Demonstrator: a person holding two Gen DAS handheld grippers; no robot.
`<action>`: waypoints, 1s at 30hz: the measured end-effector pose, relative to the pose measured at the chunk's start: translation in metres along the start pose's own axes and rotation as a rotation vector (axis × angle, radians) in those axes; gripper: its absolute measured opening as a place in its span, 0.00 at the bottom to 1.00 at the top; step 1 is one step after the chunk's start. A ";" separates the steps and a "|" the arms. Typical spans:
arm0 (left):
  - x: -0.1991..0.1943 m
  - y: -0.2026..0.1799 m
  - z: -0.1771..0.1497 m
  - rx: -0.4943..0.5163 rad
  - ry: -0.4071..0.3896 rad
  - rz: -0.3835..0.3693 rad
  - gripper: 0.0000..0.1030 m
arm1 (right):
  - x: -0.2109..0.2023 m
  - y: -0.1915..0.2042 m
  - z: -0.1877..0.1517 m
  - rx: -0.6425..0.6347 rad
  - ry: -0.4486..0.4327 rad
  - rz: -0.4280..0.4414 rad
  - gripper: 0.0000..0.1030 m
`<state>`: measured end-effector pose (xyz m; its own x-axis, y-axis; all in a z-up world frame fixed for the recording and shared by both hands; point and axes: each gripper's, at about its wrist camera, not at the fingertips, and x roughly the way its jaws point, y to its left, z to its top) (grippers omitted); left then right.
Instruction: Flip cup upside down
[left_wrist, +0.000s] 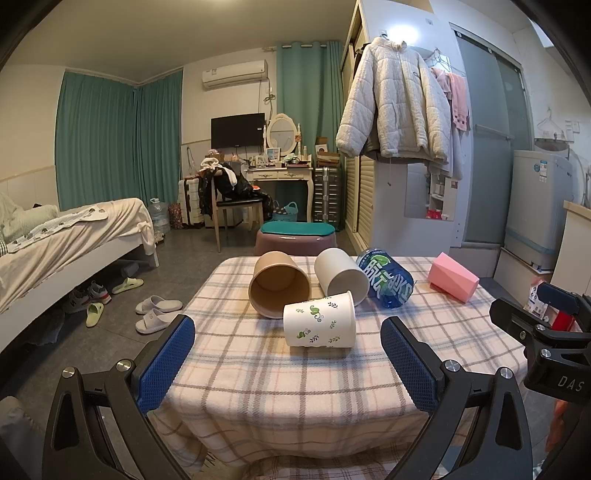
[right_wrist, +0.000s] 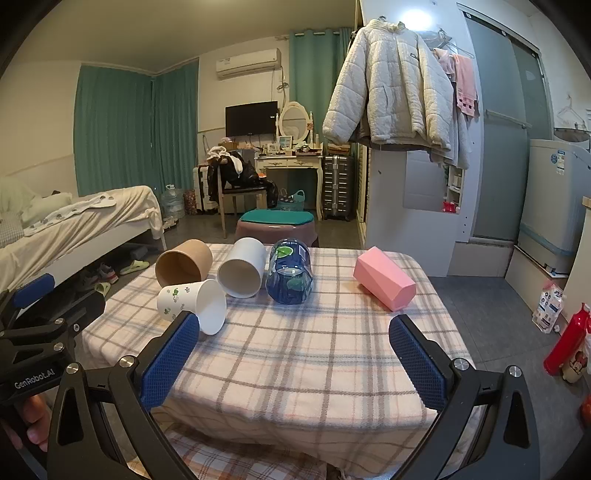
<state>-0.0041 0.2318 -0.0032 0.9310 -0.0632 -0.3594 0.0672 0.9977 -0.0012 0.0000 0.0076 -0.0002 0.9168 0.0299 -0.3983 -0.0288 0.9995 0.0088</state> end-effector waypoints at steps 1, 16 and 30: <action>0.000 0.000 -0.002 0.002 -0.002 -0.001 1.00 | 0.000 0.000 0.001 -0.001 0.001 0.002 1.00; -0.001 0.005 0.000 0.002 -0.004 0.002 1.00 | 0.000 0.001 0.002 -0.002 -0.001 0.002 1.00; 0.000 0.003 0.006 0.001 0.000 0.003 1.00 | 0.000 0.001 0.003 -0.004 0.001 0.020 1.00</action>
<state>-0.0020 0.2349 0.0027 0.9314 -0.0598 -0.3591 0.0645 0.9979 0.0012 0.0012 0.0089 0.0024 0.9158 0.0498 -0.3986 -0.0487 0.9987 0.0130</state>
